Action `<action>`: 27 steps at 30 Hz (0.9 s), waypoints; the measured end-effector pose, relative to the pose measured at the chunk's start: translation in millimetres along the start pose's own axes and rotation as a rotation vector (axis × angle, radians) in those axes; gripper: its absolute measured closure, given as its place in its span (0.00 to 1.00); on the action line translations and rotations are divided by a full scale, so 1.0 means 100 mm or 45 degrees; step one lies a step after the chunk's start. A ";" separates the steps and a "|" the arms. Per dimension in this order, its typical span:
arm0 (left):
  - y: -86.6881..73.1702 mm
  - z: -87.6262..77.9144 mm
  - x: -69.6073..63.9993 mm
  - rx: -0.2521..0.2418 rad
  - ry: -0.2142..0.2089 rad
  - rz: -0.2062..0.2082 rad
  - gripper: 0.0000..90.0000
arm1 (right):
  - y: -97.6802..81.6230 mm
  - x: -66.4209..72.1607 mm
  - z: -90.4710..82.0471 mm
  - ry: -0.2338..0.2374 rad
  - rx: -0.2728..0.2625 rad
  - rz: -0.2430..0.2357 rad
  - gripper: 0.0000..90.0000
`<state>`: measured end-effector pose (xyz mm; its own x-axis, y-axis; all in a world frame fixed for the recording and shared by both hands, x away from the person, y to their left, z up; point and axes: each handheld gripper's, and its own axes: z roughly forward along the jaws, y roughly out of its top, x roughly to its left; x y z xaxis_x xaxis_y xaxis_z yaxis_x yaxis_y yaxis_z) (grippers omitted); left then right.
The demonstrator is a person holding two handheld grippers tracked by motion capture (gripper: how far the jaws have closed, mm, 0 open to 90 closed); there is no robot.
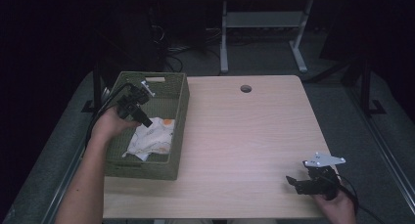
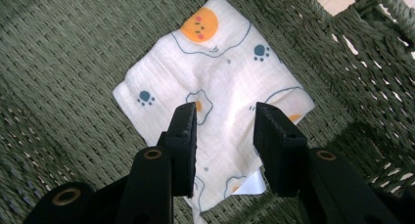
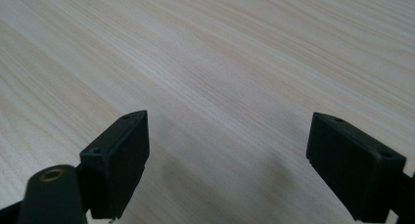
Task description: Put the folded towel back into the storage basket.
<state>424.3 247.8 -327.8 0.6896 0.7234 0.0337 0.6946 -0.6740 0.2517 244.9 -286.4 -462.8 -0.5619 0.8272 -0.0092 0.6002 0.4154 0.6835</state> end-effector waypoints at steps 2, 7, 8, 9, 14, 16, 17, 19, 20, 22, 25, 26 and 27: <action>-0.01 0.00 0.00 0.001 -0.005 -0.007 0.68 | 0.00 0.01 0.00 0.000 -0.001 0.000 0.18; -0.02 -0.02 -0.03 -0.003 -0.021 -0.009 0.65 | 0.01 0.02 0.00 0.003 0.002 0.001 0.18; -0.01 -0.02 -0.04 0.000 -0.019 -0.005 0.65 | 0.01 0.02 0.00 0.003 0.002 0.000 0.18; -0.01 -0.03 -0.06 0.005 -0.023 0.001 0.65 | 0.01 0.02 0.00 0.003 0.001 -0.001 0.18; 0.01 -0.05 -0.12 0.007 -0.020 -0.002 0.64 | 0.01 0.03 0.00 0.001 -0.001 -0.009 0.18; 0.02 -0.06 -0.14 0.005 -0.022 -0.003 0.64 | 0.01 0.04 -0.01 0.004 -0.001 -0.008 0.18; 0.04 -0.08 -0.17 -0.004 -0.026 -0.006 0.64 | 0.01 0.04 -0.01 0.005 0.001 -0.009 0.18; 0.05 -0.10 -0.19 -0.009 -0.024 0.000 0.63 | 0.01 0.04 -0.01 0.004 0.000 -0.012 0.18; 0.05 -0.11 -0.20 -0.010 -0.027 0.002 0.63 | 0.01 0.04 -0.01 0.003 0.000 -0.012 0.18; 0.07 -0.11 -0.21 -0.006 -0.030 0.002 0.63 | 0.01 0.04 -0.01 0.003 0.000 -0.011 0.18; 0.08 -0.13 -0.22 -0.015 -0.028 -0.002 0.63 | 0.01 0.04 -0.02 0.002 -0.005 -0.011 0.18; 0.08 -0.13 -0.22 -0.015 -0.028 -0.002 0.63 | 0.01 0.04 -0.02 0.002 -0.007 -0.012 0.18; 0.09 -0.14 -0.24 -0.020 -0.026 -0.008 0.63 | 0.01 0.04 -0.02 0.002 -0.007 -0.012 0.18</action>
<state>411.1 226.7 -312.6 0.6897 0.7240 0.0123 0.6955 -0.6671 0.2669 241.8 -283.7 -460.7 -0.5684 0.8226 -0.0147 0.5916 0.4211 0.6875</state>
